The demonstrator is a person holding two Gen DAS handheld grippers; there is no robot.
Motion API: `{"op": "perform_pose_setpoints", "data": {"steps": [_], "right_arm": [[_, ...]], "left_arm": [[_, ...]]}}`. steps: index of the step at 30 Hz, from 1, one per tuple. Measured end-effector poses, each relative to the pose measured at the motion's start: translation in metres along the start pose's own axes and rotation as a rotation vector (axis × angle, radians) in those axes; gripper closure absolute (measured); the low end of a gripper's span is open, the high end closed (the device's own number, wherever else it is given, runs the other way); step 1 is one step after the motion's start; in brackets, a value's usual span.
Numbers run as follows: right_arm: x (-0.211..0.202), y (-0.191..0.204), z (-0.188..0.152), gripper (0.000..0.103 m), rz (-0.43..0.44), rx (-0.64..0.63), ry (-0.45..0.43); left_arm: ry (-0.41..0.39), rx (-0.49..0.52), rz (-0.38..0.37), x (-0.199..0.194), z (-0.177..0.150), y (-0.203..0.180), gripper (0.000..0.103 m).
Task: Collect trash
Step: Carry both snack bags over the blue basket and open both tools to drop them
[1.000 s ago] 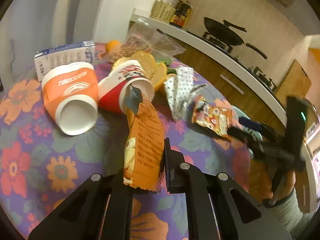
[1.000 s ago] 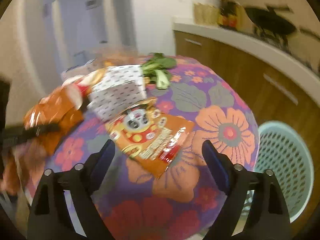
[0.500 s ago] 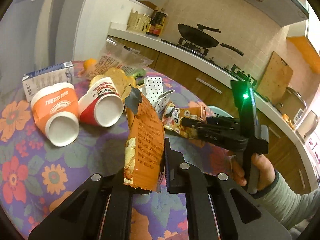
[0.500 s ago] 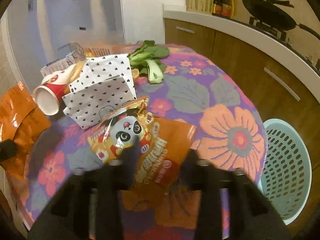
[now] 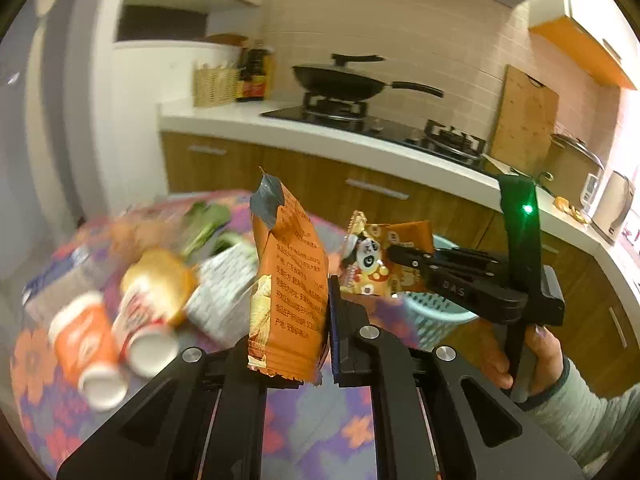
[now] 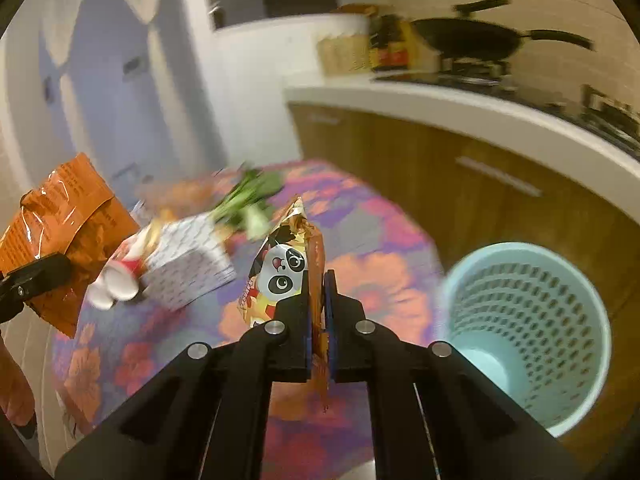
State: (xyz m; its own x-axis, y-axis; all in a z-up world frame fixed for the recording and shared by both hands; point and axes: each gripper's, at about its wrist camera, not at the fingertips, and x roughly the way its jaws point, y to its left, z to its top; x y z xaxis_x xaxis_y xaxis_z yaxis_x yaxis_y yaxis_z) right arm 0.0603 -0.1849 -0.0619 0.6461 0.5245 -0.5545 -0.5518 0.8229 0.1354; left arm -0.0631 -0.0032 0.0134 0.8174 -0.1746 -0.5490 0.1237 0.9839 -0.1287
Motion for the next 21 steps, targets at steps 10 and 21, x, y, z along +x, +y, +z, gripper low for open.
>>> {"op": "perform_pose_setpoints", "data": {"steps": [10, 21], "right_arm": [[-0.042, -0.115, -0.007, 0.100, -0.289, 0.164, -0.058], [-0.023, -0.185, -0.029, 0.097, -0.384, 0.311, 0.029]], "left_arm": [[0.089, 0.164, -0.119, 0.091, 0.055, -0.087, 0.096], [0.216, 0.258, -0.167, 0.188, 0.062, -0.146, 0.096]]}}
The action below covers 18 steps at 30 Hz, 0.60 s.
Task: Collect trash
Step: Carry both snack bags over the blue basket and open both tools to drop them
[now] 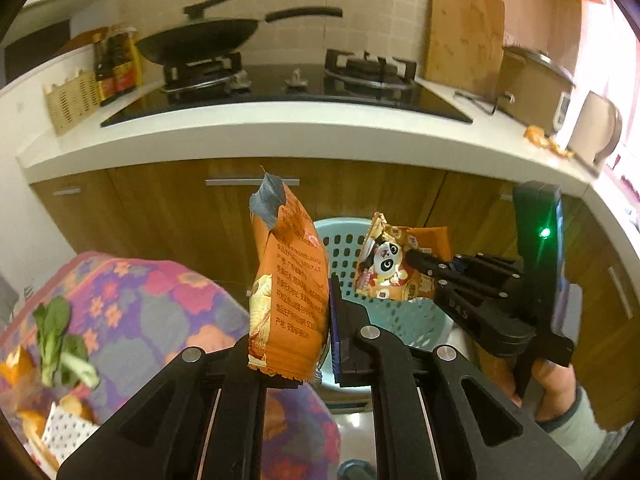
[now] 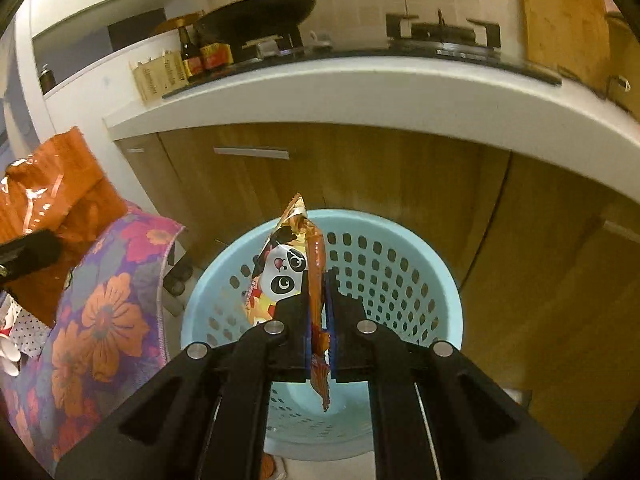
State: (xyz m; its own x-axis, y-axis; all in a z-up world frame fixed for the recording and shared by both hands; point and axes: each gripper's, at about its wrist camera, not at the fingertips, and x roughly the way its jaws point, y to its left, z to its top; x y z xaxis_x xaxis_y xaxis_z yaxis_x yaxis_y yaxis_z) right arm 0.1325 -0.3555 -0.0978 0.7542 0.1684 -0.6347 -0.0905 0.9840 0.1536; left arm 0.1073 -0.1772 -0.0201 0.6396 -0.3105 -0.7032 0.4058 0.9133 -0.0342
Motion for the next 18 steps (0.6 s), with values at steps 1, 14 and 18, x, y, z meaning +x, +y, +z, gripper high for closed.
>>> {"op": "perform_pose_setpoints", "data": {"steps": [1, 14, 18], "right_arm": [[0.003, -0.001, 0.000, 0.097, 0.001, 0.004, 0.008], [0.017, -0.035, -0.004, 0.083, 0.039, 0.119, 0.056], [0.009, -0.041, -0.002, 0.079, 0.031, 0.127, 0.037]], "left_arm": [[0.009, 0.007, -0.007, 0.006, 0.002, -0.003, 0.095], [0.055, -0.019, -0.020, 0.059, 0.015, -0.010, 0.051], [0.048, -0.027, -0.023, 0.062, 0.013, -0.010, 0.045]]}}
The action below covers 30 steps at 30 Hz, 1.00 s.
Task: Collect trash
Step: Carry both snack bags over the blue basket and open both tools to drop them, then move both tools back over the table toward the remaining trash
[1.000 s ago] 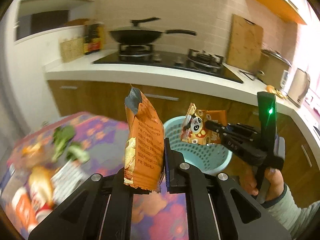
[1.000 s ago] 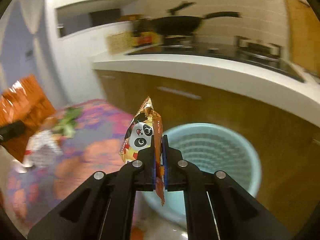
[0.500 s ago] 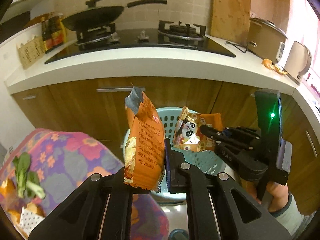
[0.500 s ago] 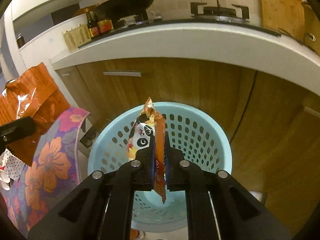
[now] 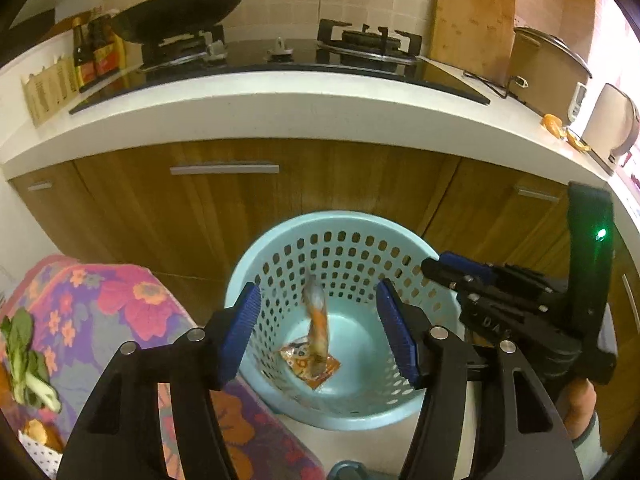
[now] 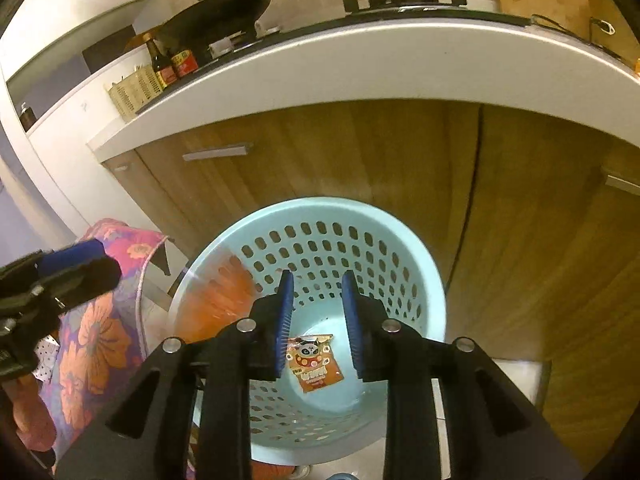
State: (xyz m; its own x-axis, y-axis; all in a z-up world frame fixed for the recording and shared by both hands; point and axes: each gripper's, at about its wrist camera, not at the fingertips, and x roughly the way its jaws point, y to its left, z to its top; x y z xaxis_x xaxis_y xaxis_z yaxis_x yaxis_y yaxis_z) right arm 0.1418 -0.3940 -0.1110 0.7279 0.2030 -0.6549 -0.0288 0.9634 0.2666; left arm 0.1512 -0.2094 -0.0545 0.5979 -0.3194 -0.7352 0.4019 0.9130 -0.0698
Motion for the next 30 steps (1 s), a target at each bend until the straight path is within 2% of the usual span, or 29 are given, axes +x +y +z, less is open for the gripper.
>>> {"op": "perform_pose_setpoints", "data": {"steps": [7, 11, 12, 16, 19, 24, 26, 30], "right_arm": [[-0.017, 0.009, 0.003, 0.074, 0.008, -0.023, -0.036], [-0.031, 0.026, 0.007, 0.057, 0.023, -0.054, -0.070], [-0.037, 0.033, 0.008, 0.057, 0.030, -0.069, -0.083], [-0.055, 0.061, 0.010, 0.056, 0.081, -0.121, -0.118], [-0.066, 0.086, 0.006, 0.047, 0.149, -0.154, -0.136], [-0.074, 0.144, -0.007, 0.047, 0.238, -0.267, -0.135], [-0.075, 0.168, -0.016, 0.047, 0.288, -0.301, -0.124], [-0.068, 0.218, -0.038, 0.047, 0.376, -0.370, -0.075]], "left_arm": [[-0.041, -0.057, -0.010, -0.024, -0.007, 0.015, 0.045], [-0.084, -0.079, -0.008, -0.050, -0.012, 0.023, 0.045], [-0.096, -0.082, -0.007, -0.057, -0.013, 0.024, 0.045], [-0.159, -0.119, 0.004, -0.094, -0.023, 0.033, 0.044], [-0.226, -0.182, 0.010, -0.128, -0.040, 0.047, 0.038], [-0.302, -0.242, 0.098, -0.177, -0.075, 0.068, 0.035], [-0.346, -0.284, 0.127, -0.199, -0.097, 0.079, 0.031], [-0.386, -0.364, 0.201, -0.234, -0.137, 0.107, 0.030]]}}
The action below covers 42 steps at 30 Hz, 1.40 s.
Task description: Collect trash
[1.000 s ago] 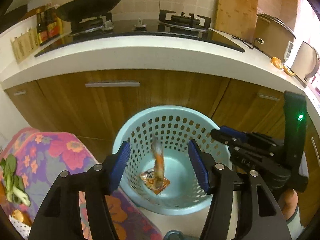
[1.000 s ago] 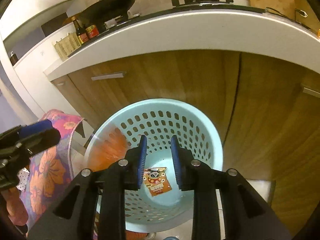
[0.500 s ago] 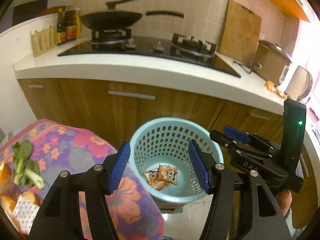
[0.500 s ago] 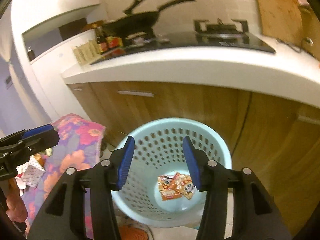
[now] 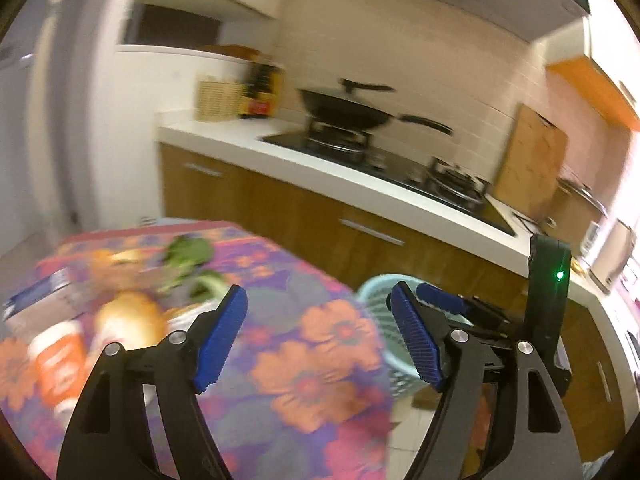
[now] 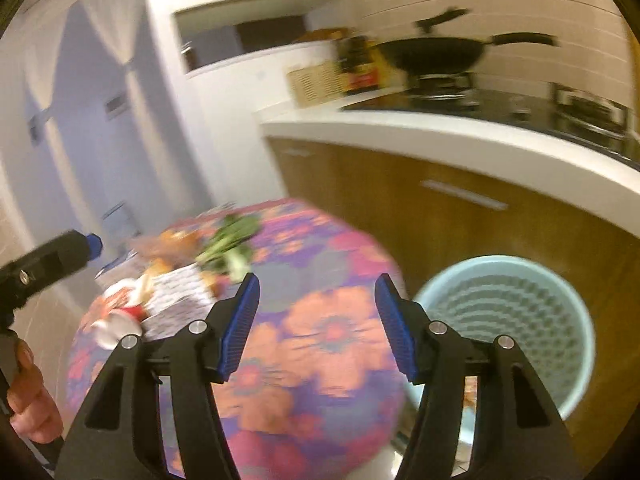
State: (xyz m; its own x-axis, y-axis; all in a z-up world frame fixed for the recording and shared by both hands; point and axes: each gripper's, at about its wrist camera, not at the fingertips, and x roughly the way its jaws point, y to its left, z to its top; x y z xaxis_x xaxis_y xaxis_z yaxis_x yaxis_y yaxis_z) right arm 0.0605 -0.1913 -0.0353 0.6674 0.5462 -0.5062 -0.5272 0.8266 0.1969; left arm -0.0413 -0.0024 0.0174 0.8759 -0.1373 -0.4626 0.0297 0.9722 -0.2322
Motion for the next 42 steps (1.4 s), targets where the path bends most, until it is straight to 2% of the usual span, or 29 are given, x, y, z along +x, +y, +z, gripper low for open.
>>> {"op": "perform_pose_setpoints", "data": {"steps": [3, 5, 9, 13, 16, 22, 26, 30, 38, 42], "right_arm": [[0.016, 0.031, -0.005, 0.047, 0.047, -0.046, 0.022], [0.027, 0.048, -0.006, 0.047, 0.071, -0.065, 0.030], [0.045, 0.067, -0.009, 0.047, 0.092, -0.086, 0.046], [0.066, 0.083, -0.011, 0.047, 0.096, -0.115, 0.067], [0.077, 0.095, -0.013, 0.047, 0.110, -0.130, 0.071], [0.093, 0.111, -0.011, 0.047, 0.129, -0.146, 0.067], [0.102, 0.117, -0.014, 0.047, 0.128, -0.165, 0.085], [0.106, 0.116, -0.015, 0.047, 0.135, -0.160, 0.100], [0.111, 0.113, -0.015, 0.047, 0.151, -0.142, 0.120], [0.112, 0.113, -0.016, 0.047, 0.155, -0.138, 0.121]], "left_arm": [[-0.035, -0.046, 0.099, -0.030, -0.007, 0.038, 0.030], [-0.049, -0.081, 0.135, -0.045, -0.009, 0.060, 0.030], [-0.065, -0.167, 0.245, -0.068, -0.019, 0.111, 0.029], [-0.023, -0.242, 0.380, -0.069, -0.034, 0.159, 0.029], [0.025, -0.311, 0.432, -0.061, -0.047, 0.193, 0.029], [0.084, -0.470, 0.447, -0.043, -0.071, 0.242, 0.029], [0.120, -0.537, 0.415, -0.032, -0.084, 0.257, 0.029], [0.153, -0.519, 0.394, -0.017, -0.087, 0.255, 0.030], [0.155, -0.504, 0.373, -0.003, -0.086, 0.241, 0.030], [0.127, -0.491, 0.334, -0.006, -0.084, 0.229, 0.036]]}}
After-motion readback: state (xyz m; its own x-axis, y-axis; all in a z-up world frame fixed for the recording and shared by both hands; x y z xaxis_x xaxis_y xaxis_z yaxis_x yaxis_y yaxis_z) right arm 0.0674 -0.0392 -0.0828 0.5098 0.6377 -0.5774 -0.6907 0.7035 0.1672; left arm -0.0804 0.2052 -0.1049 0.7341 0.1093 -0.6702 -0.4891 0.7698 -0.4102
